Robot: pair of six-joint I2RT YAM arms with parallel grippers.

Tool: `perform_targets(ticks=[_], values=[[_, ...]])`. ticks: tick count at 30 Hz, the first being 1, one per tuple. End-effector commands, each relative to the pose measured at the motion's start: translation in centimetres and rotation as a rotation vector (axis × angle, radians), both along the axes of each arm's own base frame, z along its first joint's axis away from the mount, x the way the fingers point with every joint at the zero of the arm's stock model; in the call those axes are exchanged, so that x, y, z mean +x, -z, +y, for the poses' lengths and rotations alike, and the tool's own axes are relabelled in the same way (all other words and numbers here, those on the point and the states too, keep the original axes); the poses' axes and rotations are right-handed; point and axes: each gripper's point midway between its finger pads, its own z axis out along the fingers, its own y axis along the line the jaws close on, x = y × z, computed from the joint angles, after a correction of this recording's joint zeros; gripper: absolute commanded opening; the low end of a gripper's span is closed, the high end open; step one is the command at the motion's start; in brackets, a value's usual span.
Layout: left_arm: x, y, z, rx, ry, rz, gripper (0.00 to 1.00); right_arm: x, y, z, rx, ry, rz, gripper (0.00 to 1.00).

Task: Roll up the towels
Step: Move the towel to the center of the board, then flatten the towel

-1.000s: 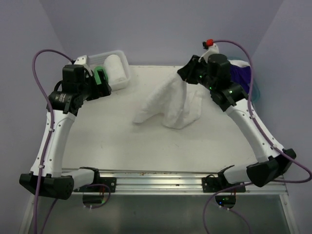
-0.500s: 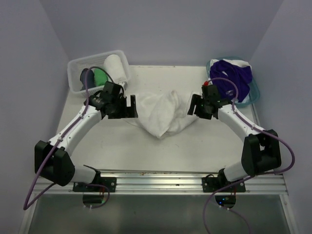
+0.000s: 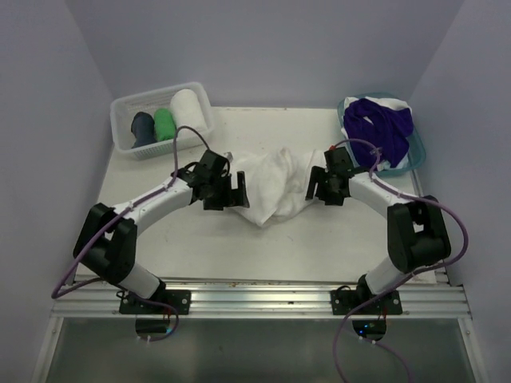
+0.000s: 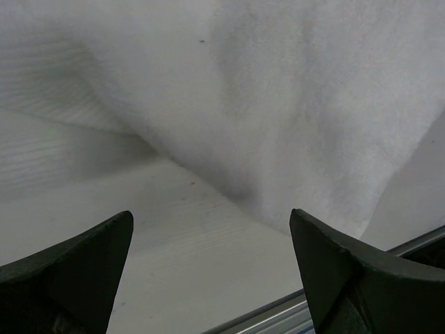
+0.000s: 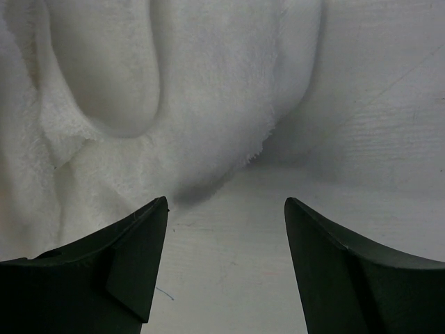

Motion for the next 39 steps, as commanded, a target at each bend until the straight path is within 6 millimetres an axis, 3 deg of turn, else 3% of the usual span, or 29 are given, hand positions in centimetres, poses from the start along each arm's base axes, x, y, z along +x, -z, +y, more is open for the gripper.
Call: perform_targets(ticks=[1,6,7,8,10,11,13,14,15,17,20,21,22,23,24,25,27,28,29,30,31,32,33,35,36,38,39], values=[[0.7,-1.5,-6.7,-0.206,0.093,-0.055,0.98,2.5,-0.5,0.6,0.028,0.023,-0.049,0.72],[-0.4,0.0,-10.8,-0.260,0.164,-0.001,0.91,4.0,1.1,1.7,0.075,0.045,-0.036,0.65],[-0.2,0.1,-11.1,-0.261,0.162,0.002,0.88,4.5,1.3,1.8,0.077,0.052,-0.040,0.62],[-0.2,0.3,-11.2,-0.258,0.162,0.011,0.83,4.6,1.5,1.7,0.075,0.060,-0.039,0.50],[0.0,0.9,-11.0,-0.228,0.152,0.021,0.60,5.1,1.8,1.4,0.057,0.076,-0.044,0.31],[0.4,0.5,-11.0,-0.220,0.155,0.007,0.42,5.4,1.7,1.1,0.054,0.084,-0.049,0.14],[1.0,-0.3,-10.6,-0.197,0.144,-0.023,0.24,6.3,0.6,0.9,0.061,0.102,-0.079,0.00],[1.4,-0.8,-10.4,-0.187,0.151,-0.042,0.15,6.6,0.1,0.9,0.066,0.107,-0.090,0.00],[1.8,-1.1,-9.7,-0.171,0.142,-0.043,0.00,7.1,-0.6,0.9,0.072,0.111,-0.105,0.00],[3.3,-3.0,-9.1,-0.173,0.144,-0.087,0.00,8.6,-3.4,1.3,0.091,0.110,-0.166,0.00],[6.4,-7.4,-6.9,-0.192,0.111,-0.191,0.00,10.8,-8.2,1.9,0.123,0.112,-0.264,0.00],[7.4,-9.0,-5.1,-0.183,0.078,-0.222,0.00,11.4,-9.6,2.0,0.133,0.113,-0.291,0.00],[8.8,-11.9,-4.5,-0.190,0.065,-0.287,0.00,12.4,-12.3,2.2,0.148,0.111,-0.341,0.00],[9.6,-13.5,-3.3,-0.167,0.060,-0.330,0.00,12.8,-14.2,2.4,0.160,0.107,-0.376,0.00],[10.3,-15.1,-0.8,-0.133,0.010,-0.350,0.00,13.8,-17.6,2.5,0.177,0.104,-0.444,0.00],[11.4,-18.9,0.2,-0.129,0.006,-0.438,0.00,13.8,-19.1,2.5,0.178,0.105,-0.462,0.00],[11.8,-22.7,3.8,-0.102,-0.060,-0.501,0.00,13.7,-23.6,2.2,0.188,0.102,-0.547,0.00],[11.9,-25.9,5.0,-0.107,-0.078,-0.573,0.00,13.4,-26.5,2.1,0.200,0.097,-0.599,0.00],[11.6,-27.8,7.4,-0.087,-0.117,-0.612,0.00,12.7,-29.0,1.9,0.209,0.094,-0.648,0.00],[11.4,-29.1,8.5,-0.083,-0.133,-0.641,0.00,12.4,-31.3,1.0,0.188,0.115,-0.706,0.00],[11.0,-31.0,9.6,-0.075,-0.146,-0.684,0.00,11.8,-32.2,0.5,0.178,0.121,-0.721,0.00],[10.4,-31.9,11.7,-0.053,-0.188,-0.699,0.00,11.2,-33.2,0.0,0.160,0.118,-0.745,0.00],[10.0,-32.5,12.5,-0.040,-0.203,-0.716,0.00,9.8,-34.9,-0.6,0.156,0.124,-0.787,0.00],[8.7,-33.4,14.7,-0.015,-0.250,-0.742,0.00,8.5,-35.5,-1.9,0.117,0.152,-0.807,0.00],[8.3,-33.4,15.4,0.000,-0.271,-0.744,0.00,7.8,-34.7,-2.2,0.094,0.151,-0.795,0.00],[7.5,-32.8,16.6,0.014,-0.309,-0.730,0.00,5.5,-35.2,-3.5,0.070,0.174,-0.814,0.00],[6.5,-33.4,17.2,0.020,-0.333,-0.752,0.00,4.9,-33.3,-3.8,0.050,0.176,-0.778,0.00]])
